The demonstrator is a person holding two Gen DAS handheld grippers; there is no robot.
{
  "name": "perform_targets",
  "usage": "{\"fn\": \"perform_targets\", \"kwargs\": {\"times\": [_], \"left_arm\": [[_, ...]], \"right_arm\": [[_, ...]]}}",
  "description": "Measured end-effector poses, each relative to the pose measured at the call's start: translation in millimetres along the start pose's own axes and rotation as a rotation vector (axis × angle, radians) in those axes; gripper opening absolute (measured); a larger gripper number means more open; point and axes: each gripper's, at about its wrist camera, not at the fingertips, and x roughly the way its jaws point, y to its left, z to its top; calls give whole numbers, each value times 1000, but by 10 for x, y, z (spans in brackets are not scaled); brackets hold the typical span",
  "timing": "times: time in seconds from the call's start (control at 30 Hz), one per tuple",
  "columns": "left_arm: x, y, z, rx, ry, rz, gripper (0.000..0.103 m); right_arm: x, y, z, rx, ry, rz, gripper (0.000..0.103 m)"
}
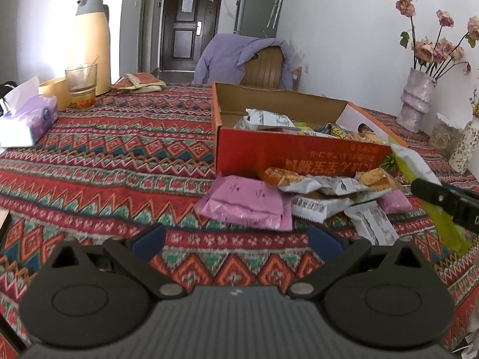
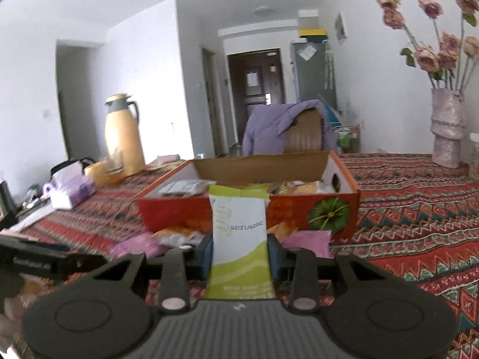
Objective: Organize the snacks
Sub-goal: 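Grasp a green-and-white bar with the right gripper and lift it, then grasp the pink packet with the left gripper while the right holds the bar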
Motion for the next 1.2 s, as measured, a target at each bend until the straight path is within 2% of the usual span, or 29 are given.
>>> {"fn": "perform_targets", "kwargs": {"times": [0.27, 0.5, 1.0, 1.07, 1.2], "left_arm": [[454, -160, 285, 105, 49, 12, 103], [778, -263, 300, 162, 111, 32, 103], [996, -180, 259, 103, 151, 55, 103], [985, -175, 247, 98, 144, 59, 100], [924, -179, 229, 103, 128, 54, 84]], "right_arm": [[173, -196, 82, 40, -57, -72, 35], [320, -346, -44, 93, -46, -88, 35], [299, -326, -127, 89, -75, -62, 36], [296, -310, -123, 79, -77, -62, 36], [288, -303, -127, 77, -79, -62, 36]]}}
